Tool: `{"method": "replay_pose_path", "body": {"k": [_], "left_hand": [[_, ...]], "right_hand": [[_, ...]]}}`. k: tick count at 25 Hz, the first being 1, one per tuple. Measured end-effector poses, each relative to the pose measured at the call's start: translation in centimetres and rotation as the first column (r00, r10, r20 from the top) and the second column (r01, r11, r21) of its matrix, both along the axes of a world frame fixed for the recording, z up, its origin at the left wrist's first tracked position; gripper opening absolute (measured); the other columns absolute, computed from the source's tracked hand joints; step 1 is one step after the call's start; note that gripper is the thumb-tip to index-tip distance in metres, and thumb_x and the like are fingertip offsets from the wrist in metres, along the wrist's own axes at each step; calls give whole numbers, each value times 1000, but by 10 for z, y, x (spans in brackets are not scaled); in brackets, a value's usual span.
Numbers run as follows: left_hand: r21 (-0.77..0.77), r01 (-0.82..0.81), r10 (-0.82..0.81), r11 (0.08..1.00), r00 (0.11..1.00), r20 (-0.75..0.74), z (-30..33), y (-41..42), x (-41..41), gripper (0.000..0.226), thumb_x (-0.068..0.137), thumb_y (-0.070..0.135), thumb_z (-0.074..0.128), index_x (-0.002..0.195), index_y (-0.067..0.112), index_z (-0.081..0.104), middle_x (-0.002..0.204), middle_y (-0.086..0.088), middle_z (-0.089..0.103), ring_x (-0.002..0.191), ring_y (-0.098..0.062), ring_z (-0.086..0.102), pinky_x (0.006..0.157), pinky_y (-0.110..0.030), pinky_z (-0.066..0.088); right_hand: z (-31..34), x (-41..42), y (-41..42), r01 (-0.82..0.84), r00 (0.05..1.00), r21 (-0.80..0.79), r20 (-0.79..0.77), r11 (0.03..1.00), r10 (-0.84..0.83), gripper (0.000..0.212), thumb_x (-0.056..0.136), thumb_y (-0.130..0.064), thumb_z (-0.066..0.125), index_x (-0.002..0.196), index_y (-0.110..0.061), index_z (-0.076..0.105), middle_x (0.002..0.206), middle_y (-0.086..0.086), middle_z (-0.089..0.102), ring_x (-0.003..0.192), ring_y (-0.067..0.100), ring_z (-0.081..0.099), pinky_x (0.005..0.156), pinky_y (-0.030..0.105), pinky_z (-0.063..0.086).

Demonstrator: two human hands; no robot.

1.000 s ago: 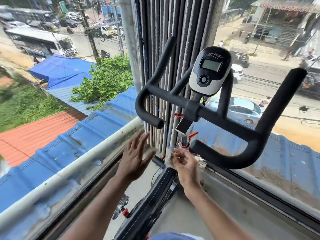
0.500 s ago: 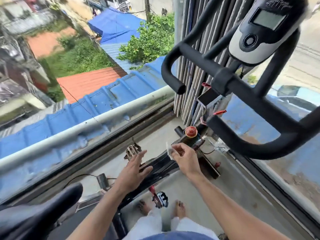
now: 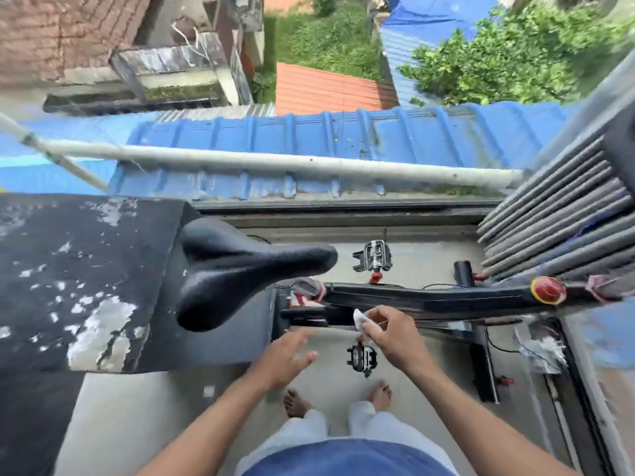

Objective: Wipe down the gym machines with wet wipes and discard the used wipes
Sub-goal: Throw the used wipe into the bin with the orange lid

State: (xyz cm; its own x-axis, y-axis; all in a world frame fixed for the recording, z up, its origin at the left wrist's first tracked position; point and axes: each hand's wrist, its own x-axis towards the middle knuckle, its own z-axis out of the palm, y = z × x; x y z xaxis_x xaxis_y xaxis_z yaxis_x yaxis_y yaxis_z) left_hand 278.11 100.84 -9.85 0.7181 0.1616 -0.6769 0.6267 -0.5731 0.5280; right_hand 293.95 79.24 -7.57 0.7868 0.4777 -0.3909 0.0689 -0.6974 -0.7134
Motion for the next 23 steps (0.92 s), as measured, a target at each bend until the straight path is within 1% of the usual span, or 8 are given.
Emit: {"method": "replay_pose_path", "body": {"k": [4, 7, 10, 13, 15, 17, 20, 23], "left_hand": [[-31, -255, 255, 966, 967, -25, -8, 43, -65, 54, 97, 41, 65, 147, 27, 52, 138, -2, 64, 123, -19, 62, 107, -38, 48], [-36, -439, 436, 898, 898, -67, -11, 58, -110, 65, 86, 52, 67, 143, 22, 57, 135, -6, 66, 114, -18, 66, 102, -32, 51], [-18, -525, 520, 851, 847, -111, -7, 63, -143, 51, 99, 35, 67, 146, 22, 53, 139, -5, 60, 110, -11, 63, 94, -19, 45], [89, -640, 646, 763, 758, -87, -6, 71, -186, 51, 100, 42, 63, 148, 29, 49, 144, 0, 59, 119, -13, 63, 102, -25, 46], [147, -667, 681, 731, 728, -81, 0, 75, -215, 52, 102, 42, 62, 149, 26, 49, 144, 0, 60, 125, -16, 62, 103, -24, 44], [184, -707, 728, 683, 680, -86, 3, 81, -245, 54, 101, 45, 60, 147, 18, 53, 143, -3, 61, 128, -22, 60, 104, -27, 44], [200, -846, 868, 494, 495, -49, 0, 88, -305, 64, 93, 60, 55, 143, 20, 57, 141, 0, 62, 128, -24, 61, 103, -31, 47], [199, -945, 966, 258, 256, -38, -12, 97, -366, 46, 98, 43, 66, 141, 27, 58, 130, 1, 66, 117, -18, 65, 89, -24, 46]], "right_hand": [[-14, -31, 68, -237, 971, -62, -48, 969, 234, 11, 89, -33, 76, 93, -24, 72, 82, -8, 72, 72, 7, 67, 69, 31, 56], [-22, -55, 101, -415, 907, -44, -96, 909, 410, 17, 89, -34, 76, 104, -28, 70, 89, -8, 73, 77, 9, 68, 70, 31, 56], [-25, -82, 133, -569, 820, -14, -87, 822, 566, 11, 92, -35, 70, 102, -29, 69, 91, -7, 72, 81, 12, 68, 73, 34, 57], [-23, -115, 182, -792, 608, 40, -42, 609, 793, 9, 93, -27, 62, 96, -20, 67, 93, 2, 71, 87, 23, 65, 77, 37, 51], [-12, -147, 213, -919, 395, -3, 30, 395, 918, 14, 95, -23, 58, 104, -15, 66, 107, 8, 67, 101, 30, 60, 80, 37, 41], [-2, -178, 238, -966, 257, -5, 26, 257, 966, 17, 94, -19, 58, 109, -16, 66, 114, 10, 66, 108, 30, 59, 82, 36, 40], [0, -237, 278, -998, 63, 21, -5, 63, 998, 18, 91, -16, 62, 108, -14, 68, 113, 10, 68, 107, 33, 63, 83, 37, 46], [-2, -303, 323, -1000, -2, 8, -13, -1, 1000, 17, 92, -16, 58, 108, -17, 65, 109, 10, 70, 101, 32, 66, 72, 33, 46]]}}
